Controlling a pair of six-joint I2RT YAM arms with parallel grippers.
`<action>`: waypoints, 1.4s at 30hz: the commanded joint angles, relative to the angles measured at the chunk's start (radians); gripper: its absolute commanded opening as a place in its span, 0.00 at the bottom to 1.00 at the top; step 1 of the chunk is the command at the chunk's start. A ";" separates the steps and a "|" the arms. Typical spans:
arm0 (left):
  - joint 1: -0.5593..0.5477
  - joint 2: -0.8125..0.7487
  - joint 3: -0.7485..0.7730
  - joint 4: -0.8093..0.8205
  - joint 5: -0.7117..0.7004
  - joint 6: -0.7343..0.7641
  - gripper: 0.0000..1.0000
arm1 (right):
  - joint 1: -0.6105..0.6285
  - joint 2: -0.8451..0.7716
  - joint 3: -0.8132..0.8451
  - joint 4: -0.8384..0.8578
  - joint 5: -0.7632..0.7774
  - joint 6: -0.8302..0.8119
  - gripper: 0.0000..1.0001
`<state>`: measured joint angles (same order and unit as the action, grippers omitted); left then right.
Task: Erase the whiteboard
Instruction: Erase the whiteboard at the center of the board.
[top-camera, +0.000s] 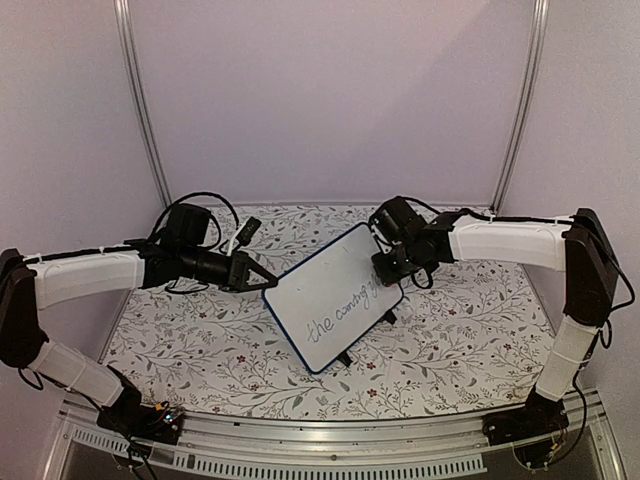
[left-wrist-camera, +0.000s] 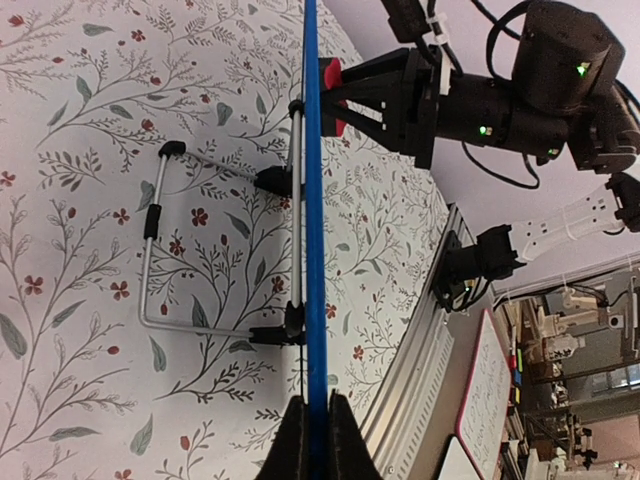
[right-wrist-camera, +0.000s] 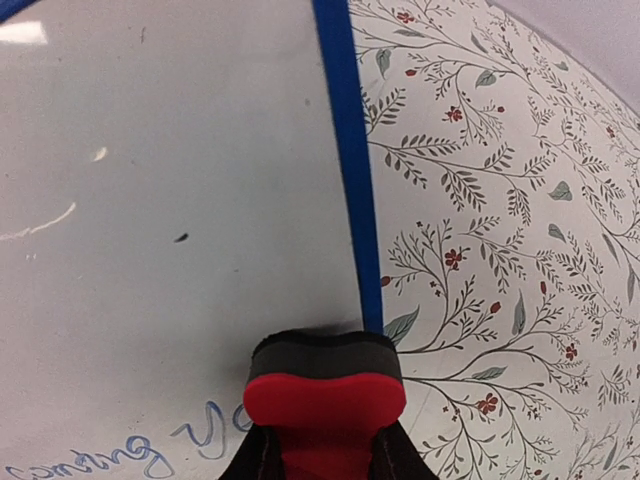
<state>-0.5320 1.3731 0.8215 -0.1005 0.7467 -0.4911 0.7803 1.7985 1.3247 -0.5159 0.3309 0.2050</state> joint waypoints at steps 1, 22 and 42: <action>-0.003 -0.021 -0.006 0.034 0.057 0.025 0.00 | -0.009 -0.037 -0.005 0.009 0.017 0.004 0.20; -0.003 -0.013 -0.007 0.039 0.059 0.023 0.00 | 0.119 -0.233 -0.111 -0.026 -0.071 0.049 0.20; -0.002 -0.016 -0.010 0.042 0.057 0.021 0.00 | 0.459 0.017 0.021 -0.019 -0.002 0.031 0.22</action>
<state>-0.5320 1.3735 0.8200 -0.0933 0.7563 -0.4900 1.1973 1.7599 1.2766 -0.5110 0.2501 0.2104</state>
